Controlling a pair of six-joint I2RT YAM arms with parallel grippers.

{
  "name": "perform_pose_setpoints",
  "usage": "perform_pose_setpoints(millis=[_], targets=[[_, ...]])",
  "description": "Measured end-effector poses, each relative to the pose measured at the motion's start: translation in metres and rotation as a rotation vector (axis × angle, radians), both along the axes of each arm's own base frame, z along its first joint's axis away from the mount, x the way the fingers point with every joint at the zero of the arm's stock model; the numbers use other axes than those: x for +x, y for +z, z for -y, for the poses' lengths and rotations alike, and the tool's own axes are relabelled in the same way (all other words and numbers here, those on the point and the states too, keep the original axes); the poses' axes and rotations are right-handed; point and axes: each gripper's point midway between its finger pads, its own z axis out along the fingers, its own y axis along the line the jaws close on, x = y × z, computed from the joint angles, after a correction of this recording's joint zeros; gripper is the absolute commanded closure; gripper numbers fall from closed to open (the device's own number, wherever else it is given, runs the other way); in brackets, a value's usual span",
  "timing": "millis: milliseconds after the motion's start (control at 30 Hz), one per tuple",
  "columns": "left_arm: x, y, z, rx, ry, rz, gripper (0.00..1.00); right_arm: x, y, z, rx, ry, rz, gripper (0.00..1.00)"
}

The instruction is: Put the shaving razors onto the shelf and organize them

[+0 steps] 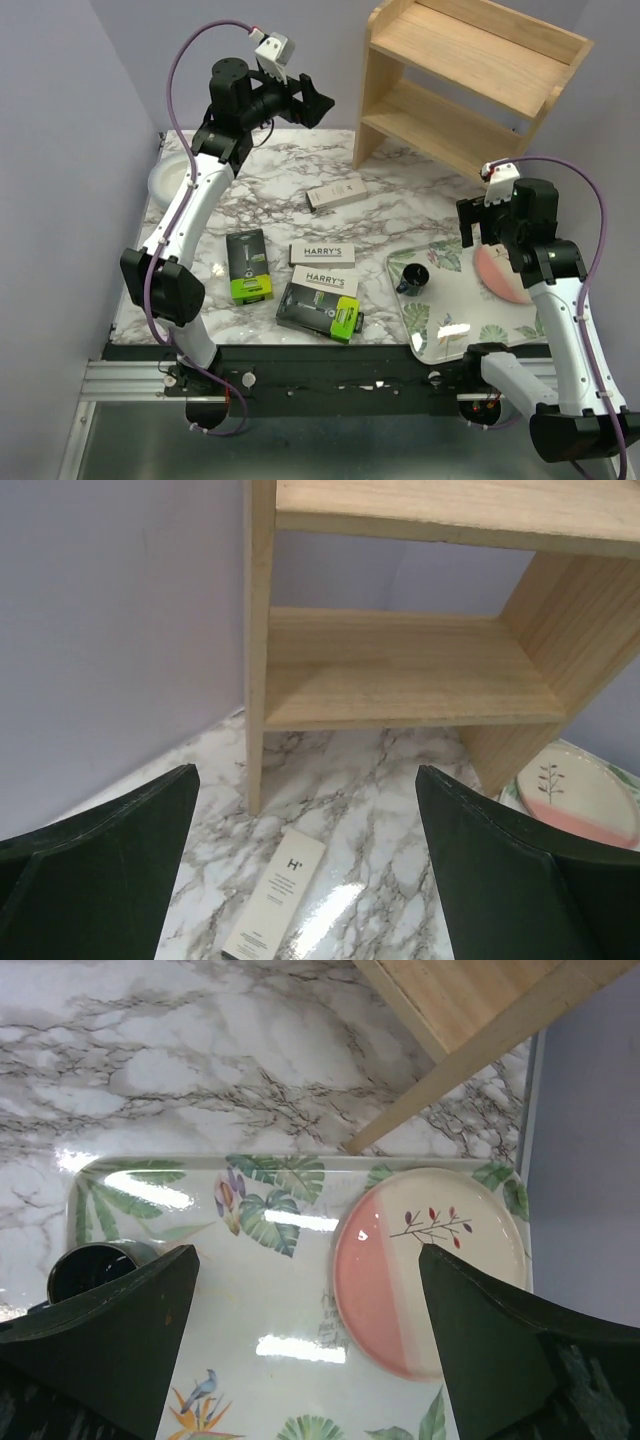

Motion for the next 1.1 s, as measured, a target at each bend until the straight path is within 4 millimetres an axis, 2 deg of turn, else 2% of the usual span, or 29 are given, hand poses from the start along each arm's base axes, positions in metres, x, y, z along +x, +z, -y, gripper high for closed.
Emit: perform_pose_setpoints(millis=[100,167,333,433,467,633,733,900,967,1100], targets=[[0.002,0.0,-0.003,0.02,0.019,0.029,0.04,-0.002,0.0,0.004,-0.009,-0.02,-0.008,0.0],[0.007,-0.009,-0.006,0.035,0.043,0.019,0.12,-0.007,0.004,0.004,-0.012,-0.018,-0.019,0.0],[0.019,-0.04,-0.004,0.042,0.041,0.051,0.26,-0.023,0.041,0.001,0.002,0.003,0.049,0.0],[0.026,-0.059,0.005,0.015,0.003,0.07,0.29,-0.032,0.056,0.004,0.015,-0.02,0.094,0.0],[0.028,-0.059,0.008,0.007,-0.005,0.078,0.29,-0.035,0.057,0.006,0.013,-0.03,0.1,0.0],[0.05,-0.067,0.043,-0.037,-0.066,0.114,0.27,-0.041,0.056,0.025,-0.011,-0.141,0.094,0.0],[0.055,-0.073,0.074,-0.043,-0.103,0.138,0.26,-0.042,0.049,0.041,-0.03,-0.227,0.074,0.0],[0.077,-0.072,0.107,-0.051,-0.024,0.185,0.27,-0.038,0.039,0.049,-0.037,-0.278,0.04,0.0],[0.089,-0.068,0.11,-0.058,0.024,0.203,0.28,-0.035,0.038,0.05,-0.031,-0.292,0.028,0.0],[0.118,-0.061,0.103,-0.064,0.105,0.254,0.28,-0.024,0.041,0.056,-0.027,-0.32,0.007,0.0]])
